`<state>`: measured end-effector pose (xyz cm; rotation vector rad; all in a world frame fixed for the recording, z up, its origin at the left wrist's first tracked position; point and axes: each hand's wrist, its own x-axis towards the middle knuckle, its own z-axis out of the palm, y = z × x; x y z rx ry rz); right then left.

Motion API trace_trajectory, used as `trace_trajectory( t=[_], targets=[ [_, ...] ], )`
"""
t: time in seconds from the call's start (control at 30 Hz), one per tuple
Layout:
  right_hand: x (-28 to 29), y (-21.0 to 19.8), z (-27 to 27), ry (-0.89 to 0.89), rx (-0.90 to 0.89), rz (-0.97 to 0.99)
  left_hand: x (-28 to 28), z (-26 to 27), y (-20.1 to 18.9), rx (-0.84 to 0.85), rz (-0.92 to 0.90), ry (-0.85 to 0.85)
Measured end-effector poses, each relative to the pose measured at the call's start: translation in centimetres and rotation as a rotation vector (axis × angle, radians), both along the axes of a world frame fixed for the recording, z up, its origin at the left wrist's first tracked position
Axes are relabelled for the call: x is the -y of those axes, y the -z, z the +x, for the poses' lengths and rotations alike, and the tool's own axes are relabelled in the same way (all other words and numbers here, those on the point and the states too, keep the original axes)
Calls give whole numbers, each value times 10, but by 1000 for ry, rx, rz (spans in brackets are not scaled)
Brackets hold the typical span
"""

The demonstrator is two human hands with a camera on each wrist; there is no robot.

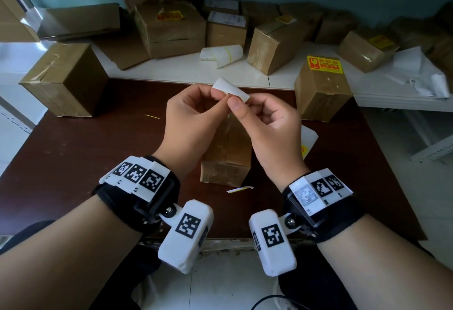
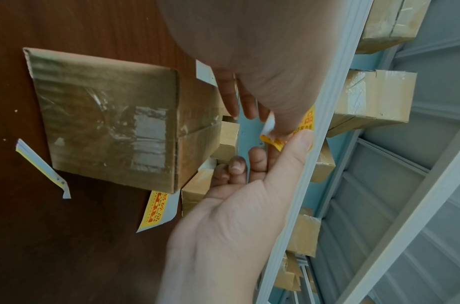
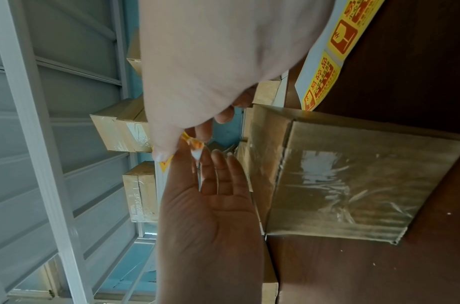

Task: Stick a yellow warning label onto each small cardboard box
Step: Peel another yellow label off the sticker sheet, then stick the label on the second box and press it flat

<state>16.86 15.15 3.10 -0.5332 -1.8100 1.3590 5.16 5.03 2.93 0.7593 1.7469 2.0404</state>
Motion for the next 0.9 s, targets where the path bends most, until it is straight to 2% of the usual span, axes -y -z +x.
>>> trace_trajectory(
  t=[0.27,0.73,0.9],
  targets=[
    [-7,5,-3,108,117,97,-2,0,1,-6,96,2],
    [-11,11,-4,123,115,4,-2,3,0,-117,113,17],
    [-11,8,-3,134,69,34,-1,1,0,-133,116,-3]
  ],
)
